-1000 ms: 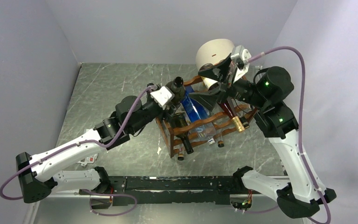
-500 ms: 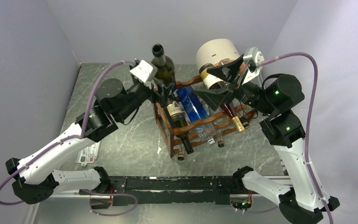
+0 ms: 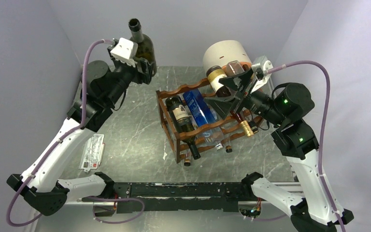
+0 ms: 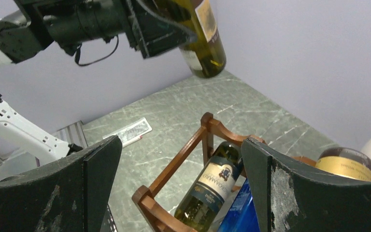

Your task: Take the wine bottle off the wine rack

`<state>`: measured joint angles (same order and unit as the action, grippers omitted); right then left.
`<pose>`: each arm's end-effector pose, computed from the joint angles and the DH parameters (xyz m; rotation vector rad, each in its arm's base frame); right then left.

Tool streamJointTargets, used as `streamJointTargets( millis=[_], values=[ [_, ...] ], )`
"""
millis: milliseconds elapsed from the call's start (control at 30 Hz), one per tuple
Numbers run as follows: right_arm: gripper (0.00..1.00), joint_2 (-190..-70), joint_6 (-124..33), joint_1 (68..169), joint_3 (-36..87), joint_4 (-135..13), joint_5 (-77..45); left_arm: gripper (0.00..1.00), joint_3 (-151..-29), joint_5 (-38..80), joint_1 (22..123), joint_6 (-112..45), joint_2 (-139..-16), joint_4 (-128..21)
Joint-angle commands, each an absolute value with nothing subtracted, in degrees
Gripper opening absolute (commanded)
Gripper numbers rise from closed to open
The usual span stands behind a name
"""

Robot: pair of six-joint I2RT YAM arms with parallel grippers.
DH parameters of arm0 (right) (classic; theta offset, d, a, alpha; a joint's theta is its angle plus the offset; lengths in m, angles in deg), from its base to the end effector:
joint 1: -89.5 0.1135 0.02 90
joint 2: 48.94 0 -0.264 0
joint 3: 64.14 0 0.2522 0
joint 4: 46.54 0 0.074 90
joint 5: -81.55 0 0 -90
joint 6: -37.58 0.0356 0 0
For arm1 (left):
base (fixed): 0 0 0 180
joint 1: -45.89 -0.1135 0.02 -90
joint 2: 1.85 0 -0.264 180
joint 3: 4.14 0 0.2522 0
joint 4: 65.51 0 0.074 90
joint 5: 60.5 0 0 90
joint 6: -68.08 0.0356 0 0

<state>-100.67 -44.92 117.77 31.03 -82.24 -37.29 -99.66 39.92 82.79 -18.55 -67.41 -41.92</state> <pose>0.1185 0.0832 0.5083 -0.6817 1.3500 0.8652 0.1939 -0.1375 0.4919 0.3636 1.4250 -0.3440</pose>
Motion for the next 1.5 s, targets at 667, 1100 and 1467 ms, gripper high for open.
streamJointTargets(
  millis=[667, 1100, 1467],
  values=[
    [1.00, -96.4, -37.5, 120.9, 25.5, -91.9, -33.8, 0.07, -86.0, 19.3, 45.8, -26.3, -81.5, -80.4],
    [1.00, -90.3, -39.1, 120.8, 29.3, -96.0, -21.7, 0.07, -84.5, 14.9, 43.3, -28.0, -97.4, -93.8],
    [1.00, -89.7, -39.7, 120.8, 27.7, -97.0, -19.5, 0.07, -84.2, 10.9, 45.7, -22.8, -106.5, -96.4]
  ],
)
